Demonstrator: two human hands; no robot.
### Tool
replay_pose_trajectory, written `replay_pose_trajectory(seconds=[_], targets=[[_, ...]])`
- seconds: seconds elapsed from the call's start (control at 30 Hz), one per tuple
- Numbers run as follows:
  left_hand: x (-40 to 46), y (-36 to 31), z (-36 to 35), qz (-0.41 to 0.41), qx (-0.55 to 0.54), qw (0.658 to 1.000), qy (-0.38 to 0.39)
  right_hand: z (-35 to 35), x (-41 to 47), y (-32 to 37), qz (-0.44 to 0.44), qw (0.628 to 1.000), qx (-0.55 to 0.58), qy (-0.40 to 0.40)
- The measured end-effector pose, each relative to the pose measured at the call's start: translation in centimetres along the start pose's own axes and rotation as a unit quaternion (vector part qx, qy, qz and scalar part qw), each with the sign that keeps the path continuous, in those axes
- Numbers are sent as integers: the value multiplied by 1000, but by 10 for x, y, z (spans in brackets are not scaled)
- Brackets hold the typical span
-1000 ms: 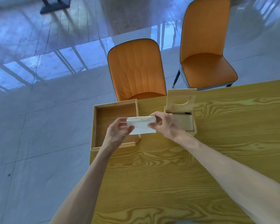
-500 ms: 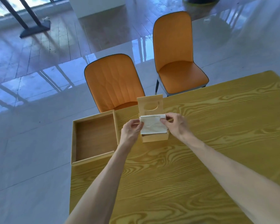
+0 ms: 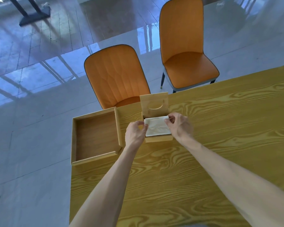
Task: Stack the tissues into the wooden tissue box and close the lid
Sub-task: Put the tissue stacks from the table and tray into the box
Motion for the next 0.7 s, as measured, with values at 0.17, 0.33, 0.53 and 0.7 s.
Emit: replay_pose_trajectory(seconds=[0.17, 0.33, 0.53, 0.7], targets=[[0, 0, -9, 2, 36, 999, -20, -1, 1, -1, 2, 999, -51, -10], [-3, 0, -13, 1, 30, 999, -40, -5, 5, -3, -24, 998, -62, 7], [-4, -2, -10, 8, 13, 999, -35, -10, 8, -4, -2, 998, -56, 8], [-1, 1, -11, 25, 4, 999, -36, -11, 14, -3, -1, 999, -51, 14]])
Point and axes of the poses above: each hand's wrist, its own x-axis towards the middle knuckle, its own z-axis out of the back of the hand, y = z × x, the point moved 1 cm from there along x, towards the middle knuckle, and after that the axes turned 8 degrees about -x, right-handed, at the moved point
